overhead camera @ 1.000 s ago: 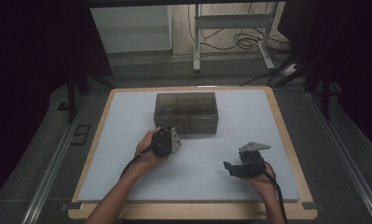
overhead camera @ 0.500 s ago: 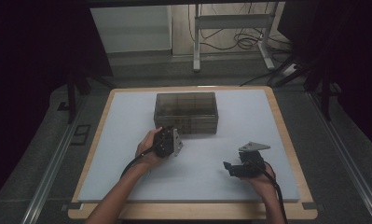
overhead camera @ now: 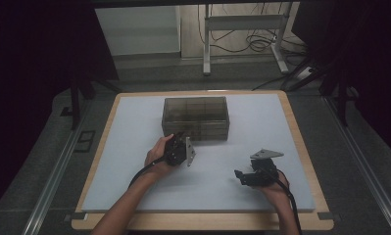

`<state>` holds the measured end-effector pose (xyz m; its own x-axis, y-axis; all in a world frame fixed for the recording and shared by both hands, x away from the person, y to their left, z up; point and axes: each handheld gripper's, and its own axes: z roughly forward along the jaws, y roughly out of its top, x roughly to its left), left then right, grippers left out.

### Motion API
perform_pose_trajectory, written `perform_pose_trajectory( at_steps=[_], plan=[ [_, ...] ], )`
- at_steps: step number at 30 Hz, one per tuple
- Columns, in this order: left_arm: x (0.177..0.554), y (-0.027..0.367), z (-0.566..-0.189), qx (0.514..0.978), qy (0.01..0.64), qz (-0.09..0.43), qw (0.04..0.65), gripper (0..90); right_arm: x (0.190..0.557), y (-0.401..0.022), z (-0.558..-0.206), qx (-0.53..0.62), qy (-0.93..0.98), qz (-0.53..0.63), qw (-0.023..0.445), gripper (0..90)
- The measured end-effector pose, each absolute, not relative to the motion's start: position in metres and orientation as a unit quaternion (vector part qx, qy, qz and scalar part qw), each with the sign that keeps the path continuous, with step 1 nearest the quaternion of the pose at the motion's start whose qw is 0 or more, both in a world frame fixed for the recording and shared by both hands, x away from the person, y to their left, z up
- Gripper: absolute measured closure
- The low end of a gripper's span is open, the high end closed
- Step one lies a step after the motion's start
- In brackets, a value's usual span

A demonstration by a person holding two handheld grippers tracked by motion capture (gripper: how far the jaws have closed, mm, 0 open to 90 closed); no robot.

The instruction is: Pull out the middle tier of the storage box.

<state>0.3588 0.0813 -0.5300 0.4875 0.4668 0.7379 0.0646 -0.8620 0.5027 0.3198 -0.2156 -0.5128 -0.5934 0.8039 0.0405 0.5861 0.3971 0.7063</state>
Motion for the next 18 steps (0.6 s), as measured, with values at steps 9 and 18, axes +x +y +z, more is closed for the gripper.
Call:
perform_pose_trajectory(
  at_steps=[9,18],
  plan=[
    [0.3587,0.0773,-0.5321,0.834,0.150,0.491,0.203,48.3,0.3203,-0.2153,-0.5140,0.424,0.822,0.347,0.155,21.2],
    [0.3599,0.0737,-0.5347,0.832,0.147,0.495,0.203,48.9,0.3207,-0.2151,-0.5150,0.425,0.822,0.346,0.154,21.2]
  ],
)
